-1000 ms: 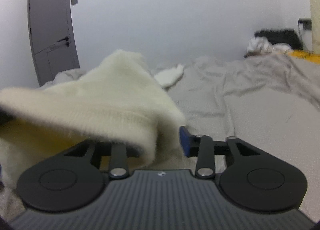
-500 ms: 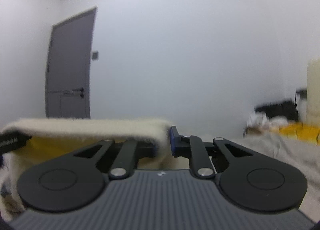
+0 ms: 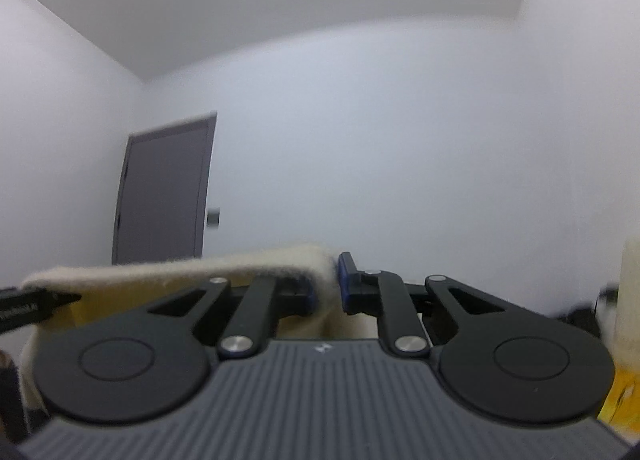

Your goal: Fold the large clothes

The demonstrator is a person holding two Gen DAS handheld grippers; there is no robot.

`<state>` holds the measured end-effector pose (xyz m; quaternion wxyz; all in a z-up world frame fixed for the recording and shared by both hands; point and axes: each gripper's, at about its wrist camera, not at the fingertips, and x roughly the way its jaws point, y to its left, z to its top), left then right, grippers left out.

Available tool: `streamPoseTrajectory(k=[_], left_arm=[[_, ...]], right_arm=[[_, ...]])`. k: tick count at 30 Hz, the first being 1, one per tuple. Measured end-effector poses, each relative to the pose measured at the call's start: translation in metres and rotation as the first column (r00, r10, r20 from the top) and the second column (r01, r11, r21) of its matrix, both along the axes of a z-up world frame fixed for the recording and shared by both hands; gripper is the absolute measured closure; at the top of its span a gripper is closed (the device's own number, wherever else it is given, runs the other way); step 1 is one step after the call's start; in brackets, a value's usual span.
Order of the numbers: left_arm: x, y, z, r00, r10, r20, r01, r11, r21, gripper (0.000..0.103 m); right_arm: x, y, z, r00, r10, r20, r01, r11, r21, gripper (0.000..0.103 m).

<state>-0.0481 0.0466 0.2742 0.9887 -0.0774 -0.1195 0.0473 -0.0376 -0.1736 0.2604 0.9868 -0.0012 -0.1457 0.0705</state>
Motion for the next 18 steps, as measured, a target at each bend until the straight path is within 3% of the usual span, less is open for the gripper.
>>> streamPoseTrajectory(k=[4, 10, 14, 18], left_arm=[[-0.02, -0.005, 0.063, 0.998, -0.028, 0.062, 0.025, 0.999, 0.048, 0.075], [-0.009, -0.012, 0.133, 0.986, -0.156, 0.049, 0.156, 0.988, 0.002, 0.073], [0.041, -0.029, 0.132, 0.978, -0.205, -0.035, 0.206, 0.979, 0.009, 0.072], [0.108, -0.049, 0.102, 0.957, -0.233, -0.172, 0.235, 0.972, -0.005, 0.072]], right_arm=[[-0.023, -0.005, 0.061, 0.999, 0.014, 0.05, -0.014, 1.0, 0.016, 0.089], [-0.034, -0.018, 0.14, 0.998, 0.023, 0.06, -0.024, 1.0, 0.018, 0.089], [-0.01, -0.028, 0.151, 1.0, 0.001, 0.012, -0.001, 1.0, 0.018, 0.089], [0.051, -0.041, 0.116, 0.992, -0.057, -0.111, 0.056, 0.998, -0.015, 0.089]])
